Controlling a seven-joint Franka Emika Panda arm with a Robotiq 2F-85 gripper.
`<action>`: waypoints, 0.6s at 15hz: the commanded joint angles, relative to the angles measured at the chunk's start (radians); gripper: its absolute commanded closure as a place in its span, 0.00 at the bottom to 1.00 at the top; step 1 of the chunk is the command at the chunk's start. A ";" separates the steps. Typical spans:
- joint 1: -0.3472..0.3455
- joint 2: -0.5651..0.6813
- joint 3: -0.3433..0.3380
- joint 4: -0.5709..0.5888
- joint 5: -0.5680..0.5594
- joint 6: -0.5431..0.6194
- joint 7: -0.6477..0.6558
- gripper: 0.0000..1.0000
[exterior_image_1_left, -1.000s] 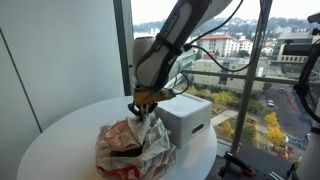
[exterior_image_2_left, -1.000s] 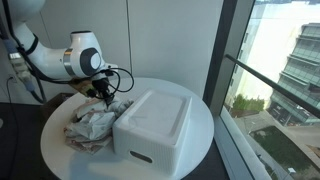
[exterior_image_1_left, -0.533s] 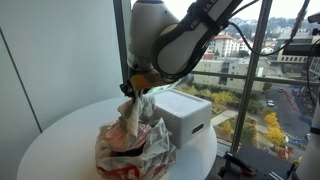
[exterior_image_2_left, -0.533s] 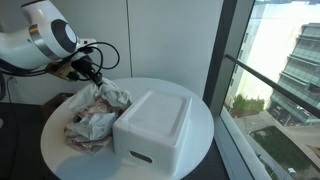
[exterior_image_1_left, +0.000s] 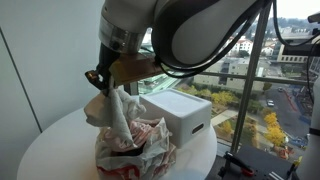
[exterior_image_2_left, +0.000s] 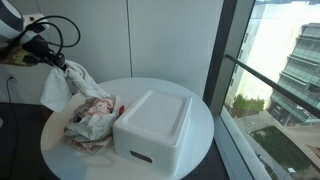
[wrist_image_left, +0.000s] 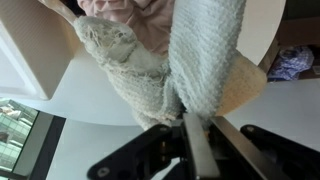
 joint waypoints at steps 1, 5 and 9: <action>-0.002 -0.029 0.024 0.006 -0.020 -0.007 0.009 0.91; -0.008 0.033 -0.031 0.000 0.041 0.017 -0.016 0.91; 0.007 0.121 -0.104 0.008 0.124 0.018 -0.055 0.91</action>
